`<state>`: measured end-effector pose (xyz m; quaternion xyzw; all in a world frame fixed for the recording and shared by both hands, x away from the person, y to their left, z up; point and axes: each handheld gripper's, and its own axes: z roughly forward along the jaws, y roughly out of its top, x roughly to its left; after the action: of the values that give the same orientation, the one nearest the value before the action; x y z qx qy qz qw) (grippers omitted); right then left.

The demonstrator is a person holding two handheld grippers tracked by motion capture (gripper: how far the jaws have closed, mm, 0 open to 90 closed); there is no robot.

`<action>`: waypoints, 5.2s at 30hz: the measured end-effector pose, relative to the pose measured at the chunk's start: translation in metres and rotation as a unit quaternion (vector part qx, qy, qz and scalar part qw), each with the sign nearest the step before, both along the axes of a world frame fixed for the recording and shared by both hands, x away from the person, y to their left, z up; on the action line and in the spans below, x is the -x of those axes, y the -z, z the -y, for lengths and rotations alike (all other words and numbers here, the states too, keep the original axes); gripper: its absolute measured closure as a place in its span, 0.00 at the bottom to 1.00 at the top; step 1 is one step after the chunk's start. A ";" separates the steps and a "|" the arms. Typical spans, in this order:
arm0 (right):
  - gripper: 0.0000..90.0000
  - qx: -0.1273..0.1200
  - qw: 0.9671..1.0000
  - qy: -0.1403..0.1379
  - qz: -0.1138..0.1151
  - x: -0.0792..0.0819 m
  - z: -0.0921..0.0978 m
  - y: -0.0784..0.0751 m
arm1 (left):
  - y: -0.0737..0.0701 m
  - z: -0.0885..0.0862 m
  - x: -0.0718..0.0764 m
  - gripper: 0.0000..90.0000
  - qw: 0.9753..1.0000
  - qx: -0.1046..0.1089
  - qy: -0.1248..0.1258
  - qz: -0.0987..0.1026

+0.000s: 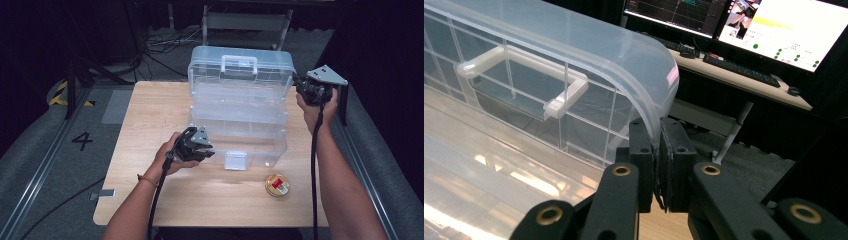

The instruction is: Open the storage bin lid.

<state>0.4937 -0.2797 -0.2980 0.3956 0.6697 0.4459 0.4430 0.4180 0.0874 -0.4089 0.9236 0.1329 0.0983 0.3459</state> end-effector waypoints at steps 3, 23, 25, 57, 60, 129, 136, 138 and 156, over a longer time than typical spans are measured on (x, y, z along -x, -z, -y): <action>0.95 -0.012 1.000 -0.003 -0.001 -0.005 0.002 0.000 | 0.000 0.000 -0.001 0.82 1.000 0.000 0.002 -0.002; 0.95 -0.054 0.998 -0.006 -0.043 -0.044 0.005 -0.004 | 0.001 -0.002 -0.006 0.85 1.000 0.006 0.024 -0.013; 0.95 -0.055 0.997 -0.008 -0.046 -0.047 0.005 -0.005 | 0.002 -0.003 -0.006 0.85 1.000 0.007 0.026 -0.013; 0.95 -0.047 0.993 -0.010 -0.103 -0.091 0.002 -0.005 | 0.001 -0.006 0.000 0.86 0.999 0.002 0.033 -0.004; 0.95 -0.046 0.993 -0.010 -0.109 -0.096 0.002 -0.004 | 0.001 -0.007 0.000 0.86 0.999 0.002 0.036 -0.005; 0.91 -0.006 0.984 0.004 -0.178 -0.151 0.012 0.035 | 0.005 -0.015 0.004 0.85 0.999 0.017 0.032 -0.016; 0.84 0.004 0.984 0.009 -0.177 -0.137 0.020 0.028 | 0.005 -0.014 0.003 0.85 0.999 0.013 0.036 -0.014; 0.81 0.005 0.984 0.009 -0.177 -0.132 0.022 0.027 | 0.005 -0.014 0.004 0.85 0.999 0.013 0.036 -0.013; 0.54 0.049 0.975 -0.034 -0.214 -0.056 0.029 0.017 | 0.004 -0.013 0.004 0.85 0.999 -0.001 0.037 -0.006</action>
<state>0.5500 -0.3082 -0.3148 0.4363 0.7830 0.3327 0.2929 0.4141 0.1005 -0.4128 0.9288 0.1003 0.0795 0.3478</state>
